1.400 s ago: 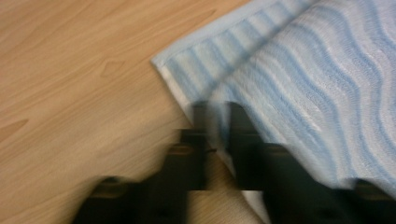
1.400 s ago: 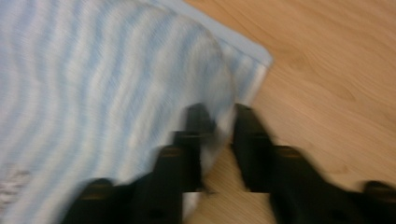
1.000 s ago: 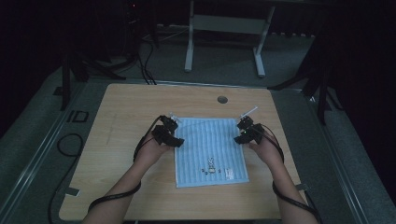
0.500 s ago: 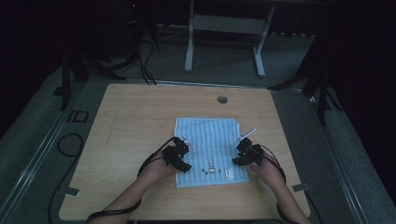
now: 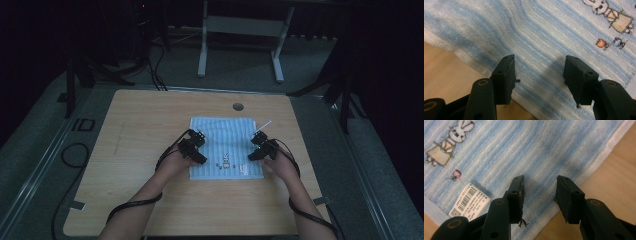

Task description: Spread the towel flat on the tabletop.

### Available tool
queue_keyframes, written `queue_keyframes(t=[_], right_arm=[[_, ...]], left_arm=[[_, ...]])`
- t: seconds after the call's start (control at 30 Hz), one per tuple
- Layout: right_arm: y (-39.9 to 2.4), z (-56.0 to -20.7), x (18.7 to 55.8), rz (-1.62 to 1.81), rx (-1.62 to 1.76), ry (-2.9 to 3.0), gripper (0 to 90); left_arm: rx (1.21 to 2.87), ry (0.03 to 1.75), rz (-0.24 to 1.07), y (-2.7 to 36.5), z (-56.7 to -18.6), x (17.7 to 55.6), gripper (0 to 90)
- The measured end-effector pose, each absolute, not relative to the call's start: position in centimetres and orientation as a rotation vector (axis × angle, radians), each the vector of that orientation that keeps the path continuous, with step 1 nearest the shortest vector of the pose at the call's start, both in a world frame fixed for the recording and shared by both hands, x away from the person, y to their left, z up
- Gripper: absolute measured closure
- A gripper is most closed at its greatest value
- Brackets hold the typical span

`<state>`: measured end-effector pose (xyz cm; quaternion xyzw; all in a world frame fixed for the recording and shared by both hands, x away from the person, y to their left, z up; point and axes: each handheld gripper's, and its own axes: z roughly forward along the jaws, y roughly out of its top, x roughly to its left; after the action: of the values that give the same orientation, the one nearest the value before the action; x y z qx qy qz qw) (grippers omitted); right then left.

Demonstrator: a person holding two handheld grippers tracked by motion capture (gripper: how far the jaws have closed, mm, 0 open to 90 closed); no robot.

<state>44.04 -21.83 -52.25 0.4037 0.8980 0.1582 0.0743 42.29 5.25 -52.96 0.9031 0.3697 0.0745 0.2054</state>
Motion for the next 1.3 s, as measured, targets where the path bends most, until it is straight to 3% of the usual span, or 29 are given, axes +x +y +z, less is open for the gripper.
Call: queue_keyframes(t=[0.23, 0.47, 0.7, 1.0, 1.1, 1.17, 1.23, 1.3], right_arm=[[-21.7, -51.9, 45.8, 0.447, 1.254, 2.704, 56.2], [-22.2, -50.9, 41.2, 0.502, 1.057, 2.792, 54.2], [-23.4, -52.2, 38.3, 0.464, 1.022, 2.811, 53.0], [-23.3, -52.3, 39.4, 0.484, 1.022, 2.766, 64.2], [-23.2, -52.2, 40.4, 0.480, 1.049, 2.742, 72.5], [-23.0, -52.2, 40.8, 0.462, 1.046, 2.736, 79.0], [-22.7, -52.2, 41.0, 0.441, 1.038, 2.735, 82.3], [-22.2, -52.1, 41.1, 0.409, 1.014, 2.736, 83.7]], left_arm=[[2.479, 1.020, 0.198, 5.5, -52.0, 42.9, 41.0], [2.571, 0.818, 0.127, 5.7, -51.5, 38.4, 40.8], [2.566, 0.831, 0.121, 5.7, -53.0, 37.2, 38.5], [2.553, 0.888, 0.214, 5.5, -53.1, 39.6, 40.5], [2.531, 0.915, 0.227, 5.6, -53.1, 40.6, 49.3], [2.530, 0.906, 0.230, 5.4, -53.0, 40.8, 66.9], [2.536, 0.908, 0.222, 5.0, -52.9, 40.9, 79.0], [2.554, 0.893, 0.216, 4.7, -52.8, 40.8, 82.5]])
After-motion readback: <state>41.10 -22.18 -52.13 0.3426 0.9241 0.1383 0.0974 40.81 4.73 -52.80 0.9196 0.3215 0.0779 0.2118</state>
